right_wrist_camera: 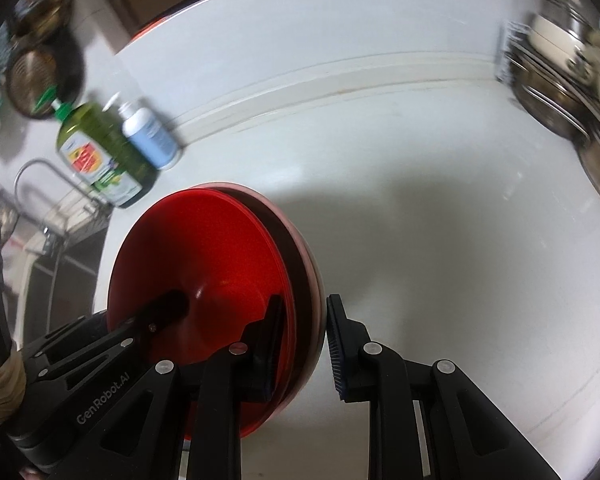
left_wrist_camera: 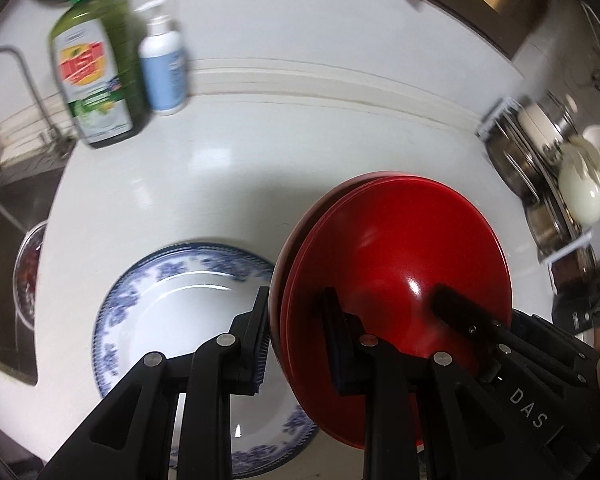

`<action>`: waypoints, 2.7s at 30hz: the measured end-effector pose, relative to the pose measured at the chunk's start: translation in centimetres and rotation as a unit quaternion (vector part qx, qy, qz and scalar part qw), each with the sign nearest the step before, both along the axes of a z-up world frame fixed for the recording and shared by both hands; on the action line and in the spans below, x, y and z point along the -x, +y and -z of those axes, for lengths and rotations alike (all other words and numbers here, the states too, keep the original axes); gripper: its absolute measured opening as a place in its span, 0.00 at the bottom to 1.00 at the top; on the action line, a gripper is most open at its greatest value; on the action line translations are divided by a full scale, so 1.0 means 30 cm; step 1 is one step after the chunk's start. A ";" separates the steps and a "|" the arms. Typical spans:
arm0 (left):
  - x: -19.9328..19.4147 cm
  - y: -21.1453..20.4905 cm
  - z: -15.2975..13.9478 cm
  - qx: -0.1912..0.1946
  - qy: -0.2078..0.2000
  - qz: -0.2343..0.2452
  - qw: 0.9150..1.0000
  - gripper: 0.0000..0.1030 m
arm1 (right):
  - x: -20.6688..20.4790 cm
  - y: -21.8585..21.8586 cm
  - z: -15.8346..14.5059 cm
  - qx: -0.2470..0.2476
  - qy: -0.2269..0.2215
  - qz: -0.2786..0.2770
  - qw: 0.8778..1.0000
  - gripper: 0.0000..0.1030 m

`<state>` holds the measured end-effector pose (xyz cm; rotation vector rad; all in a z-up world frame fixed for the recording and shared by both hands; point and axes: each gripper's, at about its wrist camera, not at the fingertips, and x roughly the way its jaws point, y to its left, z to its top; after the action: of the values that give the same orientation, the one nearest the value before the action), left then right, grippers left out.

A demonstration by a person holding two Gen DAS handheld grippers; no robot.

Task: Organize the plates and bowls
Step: 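Carry the nested bowls with both tools over the blue-and-white plate stack, then lower the bowls onto the plate stack and open both tools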

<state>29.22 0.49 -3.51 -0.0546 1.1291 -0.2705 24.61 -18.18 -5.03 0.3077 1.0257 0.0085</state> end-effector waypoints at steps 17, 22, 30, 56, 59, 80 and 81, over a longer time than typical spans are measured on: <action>0.043 0.263 0.051 -0.009 0.029 -0.098 0.995 0.24 | -0.048 0.277 0.035 0.005 0.020 -0.115 0.993 0.22; 0.054 0.297 0.083 -0.014 0.043 -0.109 0.993 0.24 | -0.056 0.324 0.075 0.000 0.040 -0.133 0.990 0.22; 0.055 0.325 0.125 -0.020 0.061 -0.119 0.991 0.24 | -0.057 0.366 0.128 -0.002 0.064 -0.152 0.986 0.22; 0.036 0.369 0.194 -0.009 0.080 -0.113 0.990 0.25 | -0.073 0.415 0.192 0.006 0.090 -0.163 0.982 0.23; 0.035 0.381 0.191 0.003 0.080 -0.109 0.991 0.27 | -0.072 0.414 0.190 0.003 0.092 -0.162 0.982 0.24; 0.272 0.312 -0.078 -0.101 -0.159 -0.068 0.980 0.91 | 0.158 0.286 -0.075 0.062 -0.104 -0.074 0.990 0.75; 0.295 0.303 -0.085 -0.102 -0.168 -0.069 0.978 0.93 | 0.171 0.285 -0.086 0.064 -0.111 -0.073 0.989 0.76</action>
<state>20.36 9.59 -0.95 0.0912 0.8074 -0.0350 19.47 -9.64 -2.44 0.1107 0.8205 0.1060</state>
